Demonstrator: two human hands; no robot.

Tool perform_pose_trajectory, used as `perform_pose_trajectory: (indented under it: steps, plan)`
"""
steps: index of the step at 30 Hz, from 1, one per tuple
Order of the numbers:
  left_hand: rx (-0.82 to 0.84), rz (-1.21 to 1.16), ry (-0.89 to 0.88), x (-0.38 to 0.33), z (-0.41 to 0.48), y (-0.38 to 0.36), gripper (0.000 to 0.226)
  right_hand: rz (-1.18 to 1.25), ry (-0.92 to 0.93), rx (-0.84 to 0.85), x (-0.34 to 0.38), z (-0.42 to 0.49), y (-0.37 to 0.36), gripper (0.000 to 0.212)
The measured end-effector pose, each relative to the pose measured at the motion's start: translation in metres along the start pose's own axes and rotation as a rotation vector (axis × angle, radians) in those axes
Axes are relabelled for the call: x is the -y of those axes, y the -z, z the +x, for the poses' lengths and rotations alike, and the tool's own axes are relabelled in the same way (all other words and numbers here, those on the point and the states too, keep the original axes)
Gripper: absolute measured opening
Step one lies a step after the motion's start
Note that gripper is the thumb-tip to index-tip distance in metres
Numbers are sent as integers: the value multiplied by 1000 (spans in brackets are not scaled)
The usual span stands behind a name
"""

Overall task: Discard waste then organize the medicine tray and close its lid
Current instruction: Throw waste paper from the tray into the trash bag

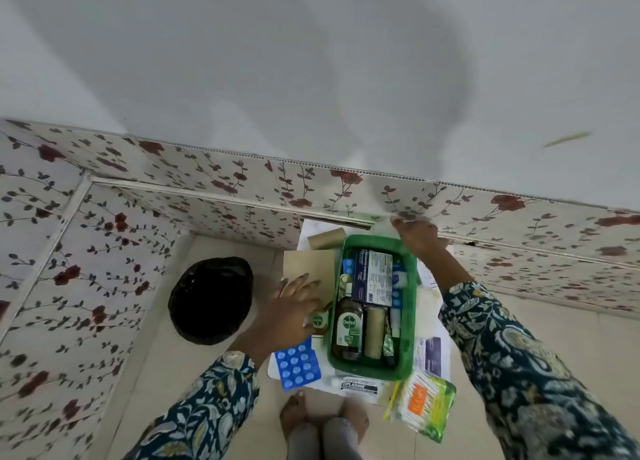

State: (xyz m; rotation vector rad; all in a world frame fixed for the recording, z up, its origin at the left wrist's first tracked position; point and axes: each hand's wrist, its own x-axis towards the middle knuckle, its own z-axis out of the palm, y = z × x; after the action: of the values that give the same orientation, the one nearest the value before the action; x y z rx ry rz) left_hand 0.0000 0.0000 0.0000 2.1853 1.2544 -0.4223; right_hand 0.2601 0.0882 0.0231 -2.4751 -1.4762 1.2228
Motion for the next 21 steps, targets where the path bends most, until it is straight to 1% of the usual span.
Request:
perform_pose_trajectory:
  steps: [2,4,7,8,10,12,14,17,19,21]
  plan:
    - [8,84,16,1,4,1,52,2,-36,-99,4,-8,4,50]
    - [-20,119,55,0,9,3,52,79,19,-193,7,-19,10,43]
    - [-40,159,103,0,15,7,45,308,114,-357,9,-37,17,31]
    - [-66,162,115,-1,14,12,41,378,125,-411,10,-45,20,28]
    - [-156,107,145,-2,10,21,33,493,147,-465,16,-66,23,22]
    - [-282,-99,184,-5,2,36,26,596,170,-457,24,-87,20,19]
    - [-373,-419,249,-4,-16,54,24,679,177,-393,38,-112,7,17]
    - [-468,-900,332,2,-46,78,20,752,183,-263,66,-144,-24,16]
    - [-514,-1255,369,13,-70,89,18,800,188,-140,90,-161,-51,15]
    - [-499,-1528,386,28,-91,93,23,824,229,-37,115,-173,-78,19]
